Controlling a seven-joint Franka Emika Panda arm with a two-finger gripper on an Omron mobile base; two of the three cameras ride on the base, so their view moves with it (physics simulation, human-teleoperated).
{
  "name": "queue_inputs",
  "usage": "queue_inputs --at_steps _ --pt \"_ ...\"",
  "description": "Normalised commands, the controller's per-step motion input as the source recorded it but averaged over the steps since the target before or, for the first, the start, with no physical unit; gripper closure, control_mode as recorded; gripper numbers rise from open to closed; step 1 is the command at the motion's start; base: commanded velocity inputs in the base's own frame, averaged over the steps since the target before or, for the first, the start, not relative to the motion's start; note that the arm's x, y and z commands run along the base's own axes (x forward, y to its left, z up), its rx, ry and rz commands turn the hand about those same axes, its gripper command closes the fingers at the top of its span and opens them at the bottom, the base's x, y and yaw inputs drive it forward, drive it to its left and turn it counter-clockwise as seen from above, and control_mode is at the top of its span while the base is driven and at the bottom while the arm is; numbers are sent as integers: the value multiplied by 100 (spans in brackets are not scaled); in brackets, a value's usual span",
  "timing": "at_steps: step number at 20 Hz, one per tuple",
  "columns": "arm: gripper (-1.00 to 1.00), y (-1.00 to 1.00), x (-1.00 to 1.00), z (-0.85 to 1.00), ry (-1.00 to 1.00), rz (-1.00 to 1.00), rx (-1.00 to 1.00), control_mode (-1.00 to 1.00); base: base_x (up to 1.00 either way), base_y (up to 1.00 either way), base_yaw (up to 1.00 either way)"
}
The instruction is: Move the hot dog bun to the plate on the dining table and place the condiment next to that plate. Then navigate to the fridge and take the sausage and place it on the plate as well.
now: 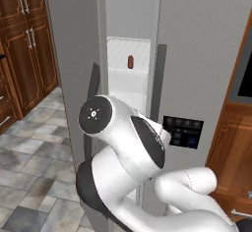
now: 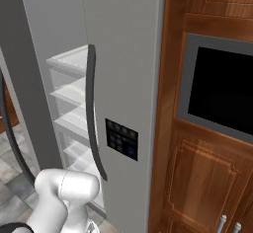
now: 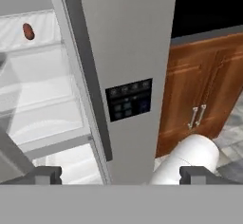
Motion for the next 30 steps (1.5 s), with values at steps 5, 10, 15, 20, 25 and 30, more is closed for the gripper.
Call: queue_inputs --at_steps 5,10,15,20,25,30 --pt "-100 -100 27 17 6 12 53 -100 0 0 0" --pt "-100 -82 95 1 11 22 59 -100 0 0 0" --pt "-100 -11 99 0 16 22 48 -100 0 0 0" --pt "-100 36 93 -6 14 21 30 -100 0 0 0" --pt "-100 56 98 -8 13 14 18 -100 0 0 0" --pt "-100 49 87 -14 15 9 9 -100 0 0 0"
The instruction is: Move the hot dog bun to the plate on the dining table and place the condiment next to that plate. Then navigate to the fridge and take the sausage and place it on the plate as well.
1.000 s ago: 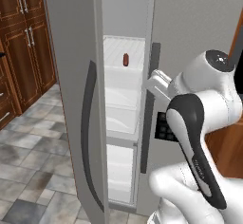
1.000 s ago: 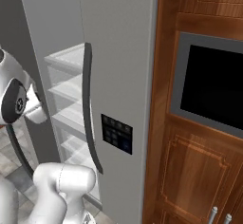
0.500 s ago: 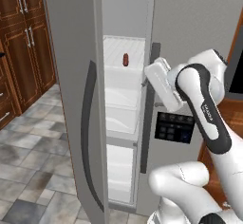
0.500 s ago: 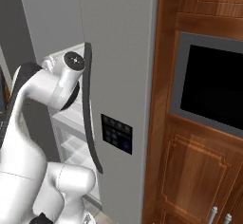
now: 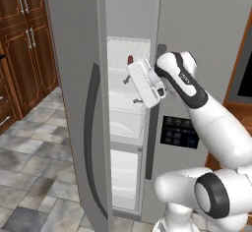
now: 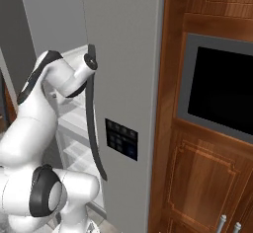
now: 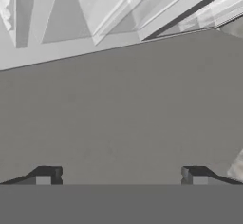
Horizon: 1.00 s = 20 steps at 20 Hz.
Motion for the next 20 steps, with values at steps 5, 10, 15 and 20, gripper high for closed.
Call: queue_inputs --at_steps 5,10,15,20 --pt "-100 60 54 -16 11 8 3 -100 0 0 0" --pt "-100 64 20 -10 6 5 0 -100 0 0 0" --pt "-100 62 17 -9 3 4 0 -100 0 0 0" --pt "-100 57 6 -4 0 2 0 -100 0 0 0"
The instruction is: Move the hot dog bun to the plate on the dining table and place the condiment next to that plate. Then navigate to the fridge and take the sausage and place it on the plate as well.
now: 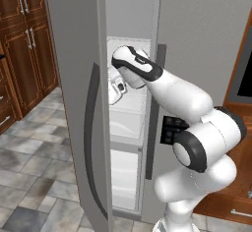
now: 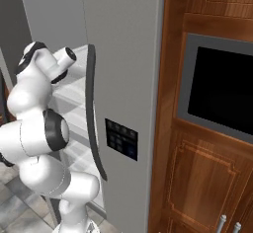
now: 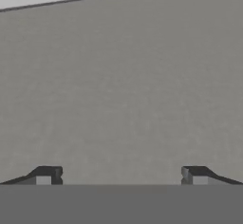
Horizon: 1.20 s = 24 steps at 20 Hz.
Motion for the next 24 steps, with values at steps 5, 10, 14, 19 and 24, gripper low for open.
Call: queue_inputs --at_steps 5,10,14,19,24 --pt "-100 53 0 0 0 3 0 -100 0 0 0" --pt "-100 59 0 0 0 4 0 -100 0 0 0" --pt "-100 79 0 0 0 4 0 -100 0 0 0" --pt "-100 100 0 0 0 2 0 -100 0 0 0" --pt "-100 87 -4 1 -3 0 0 -100 0 0 0"
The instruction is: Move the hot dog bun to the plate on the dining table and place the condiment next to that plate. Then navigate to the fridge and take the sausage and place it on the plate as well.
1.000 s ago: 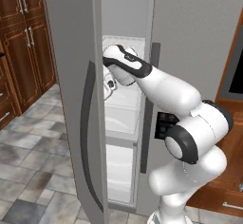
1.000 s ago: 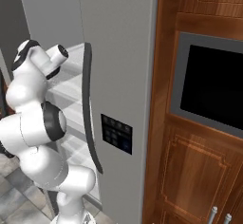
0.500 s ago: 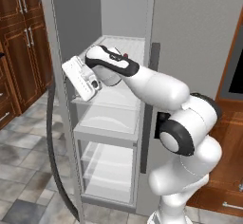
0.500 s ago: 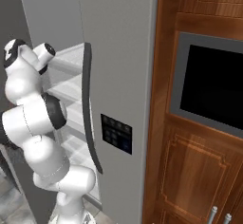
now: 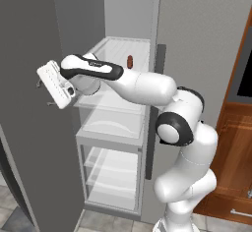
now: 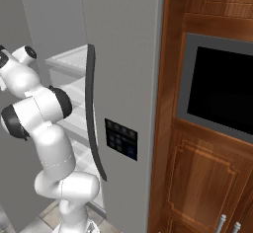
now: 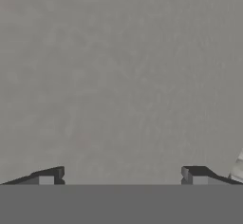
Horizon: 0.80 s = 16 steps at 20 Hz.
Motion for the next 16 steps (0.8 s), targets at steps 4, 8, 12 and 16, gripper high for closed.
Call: queue_inputs --at_steps 4,8,12,16 --pt "-100 -64 -60 8 -22 -15 -11 -100 0 0 0" --pt "-100 -100 -72 19 -28 -20 -16 -100 0 0 0" --pt "-100 -100 -77 16 -26 -17 -15 -100 0 0 0" --pt "-100 -100 -81 12 -22 -10 -15 -100 0 0 0"
